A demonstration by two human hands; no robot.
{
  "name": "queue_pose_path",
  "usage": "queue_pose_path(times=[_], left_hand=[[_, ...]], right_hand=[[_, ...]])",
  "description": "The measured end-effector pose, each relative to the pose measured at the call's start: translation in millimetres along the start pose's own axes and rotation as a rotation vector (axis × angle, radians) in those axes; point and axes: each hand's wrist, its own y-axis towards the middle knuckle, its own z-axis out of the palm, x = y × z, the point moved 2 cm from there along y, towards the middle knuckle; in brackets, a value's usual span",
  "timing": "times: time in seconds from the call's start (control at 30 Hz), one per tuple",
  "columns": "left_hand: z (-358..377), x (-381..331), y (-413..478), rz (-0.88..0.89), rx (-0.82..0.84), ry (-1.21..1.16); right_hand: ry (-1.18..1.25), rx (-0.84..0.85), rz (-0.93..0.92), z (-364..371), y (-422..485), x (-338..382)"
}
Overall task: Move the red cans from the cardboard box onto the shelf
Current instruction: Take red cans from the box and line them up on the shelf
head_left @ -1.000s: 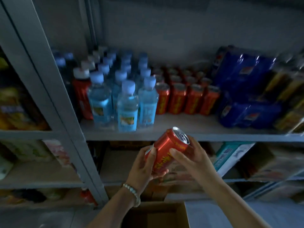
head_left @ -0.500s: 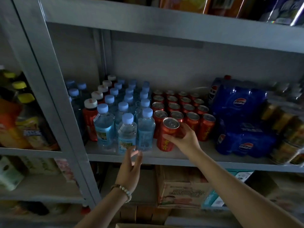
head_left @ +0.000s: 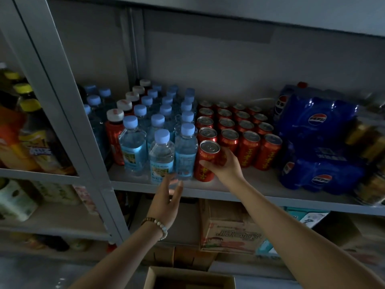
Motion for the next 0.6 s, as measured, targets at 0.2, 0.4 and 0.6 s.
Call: queue_pose_path(times=[0.2,0.4,0.6], left_hand=[[1.4,2.2,1.7,0.019,-0.005,0.020],[-3.6,21.2,-21.3,0.095,-0.010,0.039],[11.4,115.8,-74.3,0.012,0.001,0.055]], right_hand=[[0.022,-0.028,0.005,5.8,-7.6,1.4],[0.010,-0.140,-0.147,0.1,-94.6,-11.1],[-0.034,-0.101,-0.081,41.3,-185.9,-120.6]])
